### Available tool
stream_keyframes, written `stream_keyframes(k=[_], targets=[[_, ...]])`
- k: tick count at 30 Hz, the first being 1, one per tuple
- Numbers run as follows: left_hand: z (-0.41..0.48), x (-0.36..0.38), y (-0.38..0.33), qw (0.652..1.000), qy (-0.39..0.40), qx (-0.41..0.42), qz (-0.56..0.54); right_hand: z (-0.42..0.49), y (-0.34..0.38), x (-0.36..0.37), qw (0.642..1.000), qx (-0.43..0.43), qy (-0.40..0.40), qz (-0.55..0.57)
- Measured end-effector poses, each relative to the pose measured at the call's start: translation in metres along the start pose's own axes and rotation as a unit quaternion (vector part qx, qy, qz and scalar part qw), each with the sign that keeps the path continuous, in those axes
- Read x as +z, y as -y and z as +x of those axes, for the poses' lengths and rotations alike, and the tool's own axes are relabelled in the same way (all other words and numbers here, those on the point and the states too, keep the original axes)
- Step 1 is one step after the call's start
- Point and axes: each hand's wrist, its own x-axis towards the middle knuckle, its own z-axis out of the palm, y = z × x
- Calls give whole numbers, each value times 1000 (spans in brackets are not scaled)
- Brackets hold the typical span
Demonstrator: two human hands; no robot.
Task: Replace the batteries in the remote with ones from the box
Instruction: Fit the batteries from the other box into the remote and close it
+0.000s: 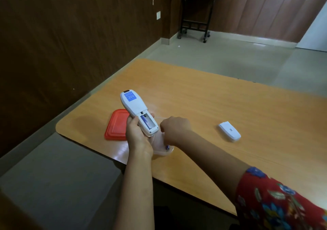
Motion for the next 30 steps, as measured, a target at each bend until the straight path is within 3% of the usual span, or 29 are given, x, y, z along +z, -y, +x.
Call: stream_keyframes(k=[13, 18, 26, 28, 30], targets=[[3, 0, -1, 1000, 1, 1, -31, -4, 2, 7, 999, 5, -46, 26], [6, -1, -1, 1000, 1, 2, -25, -6, 5, 6, 998, 14, 31, -44], [3, 0, 0, 999, -1, -6, -33, -6, -9, 12, 981, 49, -77, 173], [3, 1, 0, 999, -2, -8, -36, -10, -12, 7, 989, 54, -95, 95], [3, 2, -1, 999, 0, -10, -38, -15, -7, 5, 997, 40, -61, 15]])
